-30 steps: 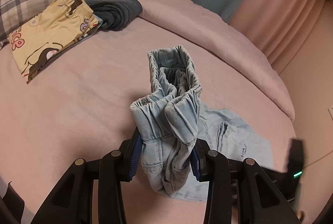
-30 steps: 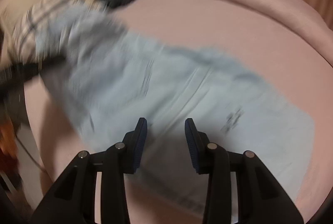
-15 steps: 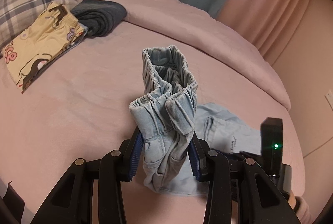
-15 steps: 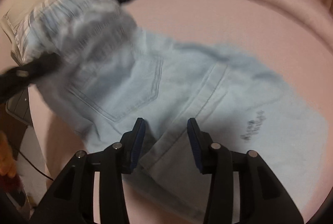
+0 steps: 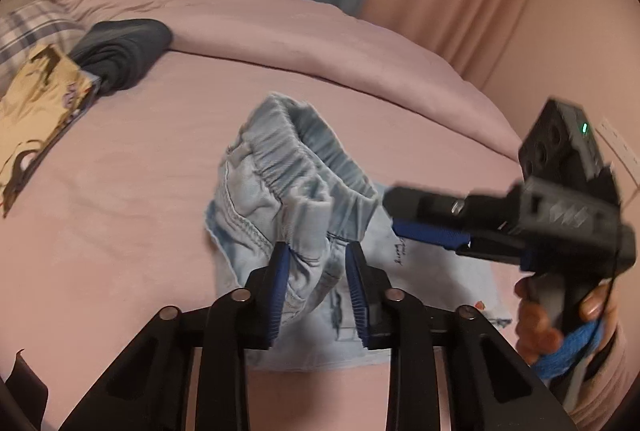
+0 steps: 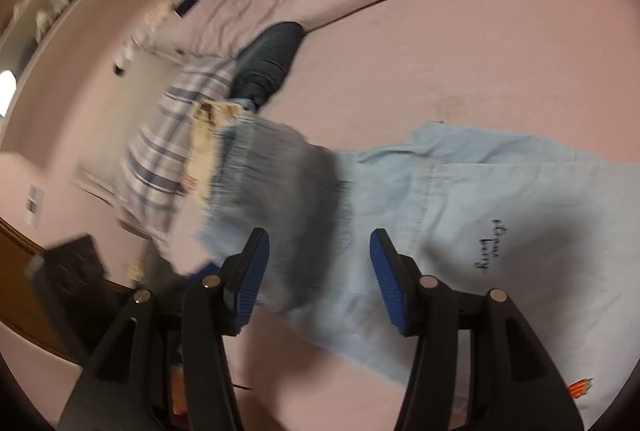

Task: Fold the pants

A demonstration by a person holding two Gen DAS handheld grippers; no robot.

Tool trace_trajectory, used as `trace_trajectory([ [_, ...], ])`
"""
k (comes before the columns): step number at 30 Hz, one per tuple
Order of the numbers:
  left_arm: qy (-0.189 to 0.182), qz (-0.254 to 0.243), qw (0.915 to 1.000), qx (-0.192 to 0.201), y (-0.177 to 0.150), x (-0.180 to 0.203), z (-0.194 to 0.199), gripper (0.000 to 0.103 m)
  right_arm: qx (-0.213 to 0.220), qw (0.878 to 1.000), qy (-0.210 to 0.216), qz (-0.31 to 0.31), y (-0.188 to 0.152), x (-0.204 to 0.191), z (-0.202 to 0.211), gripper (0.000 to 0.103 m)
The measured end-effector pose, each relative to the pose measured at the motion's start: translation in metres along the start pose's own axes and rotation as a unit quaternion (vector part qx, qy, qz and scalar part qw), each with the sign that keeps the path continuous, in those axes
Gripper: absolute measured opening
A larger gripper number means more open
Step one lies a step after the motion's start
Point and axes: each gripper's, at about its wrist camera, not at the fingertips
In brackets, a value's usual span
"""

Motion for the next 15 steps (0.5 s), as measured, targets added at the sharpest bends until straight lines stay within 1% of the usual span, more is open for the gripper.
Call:
trace_trajectory([
  [1,-0.003,0.001,1.0000,-0.004,0.000,-0.001,-0.005,0.029,-0.005,1.000,0.015,-0.006,-0.002,-0.003,0.000,0.058],
  [3,-0.017,0.006,0.9997,-0.017,-0.001,-0.005,-0.021,0.029,-0.018,0.999,0.046,-0.017,-0.007,-0.013,-0.006,0.068],
  [4,-0.023,0.010,0.9994,-0.024,-0.002,-0.007,-0.029,0.029,-0.028,0.998,0.050,-0.020,-0.012,-0.015,-0.005,0.076],
  [5,-0.030,0.013,0.9990,-0.031,-0.004,-0.009,-0.037,0.029,-0.048,0.997,0.050,-0.029,-0.009,-0.019,-0.017,0.078],
  [6,-0.032,0.014,0.9988,-0.036,-0.005,-0.009,-0.042,0.029,-0.063,0.996,0.046,-0.040,-0.006,-0.017,-0.028,0.078],
  [8,-0.037,0.011,0.9984,-0.041,-0.008,-0.010,-0.049,0.029,-0.076,0.995,0.017,-0.069,0.002,-0.008,-0.037,0.078],
  [11,-0.040,0.007,0.9984,-0.039,-0.006,-0.012,-0.050,0.029,-0.093,0.992,0.006,-0.087,0.013,-0.002,-0.054,0.078],
  [14,-0.044,0.013,0.9982,-0.039,-0.007,-0.016,-0.049,0.029,-0.089,0.992,-0.011,-0.091,0.022,0.000,-0.057,0.078],
  [15,-0.044,0.013,0.9982,-0.039,-0.009,-0.016,-0.049,0.029,-0.091,0.991,-0.026,-0.092,0.024,0.004,-0.055,0.078],
])
Point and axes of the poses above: each gripper's, at about its wrist camera, not at the fingertips, and z roughly against the way its jaws point, x to its right, y to its top, and after that the axes turned 13 degrees about -z, right-handed
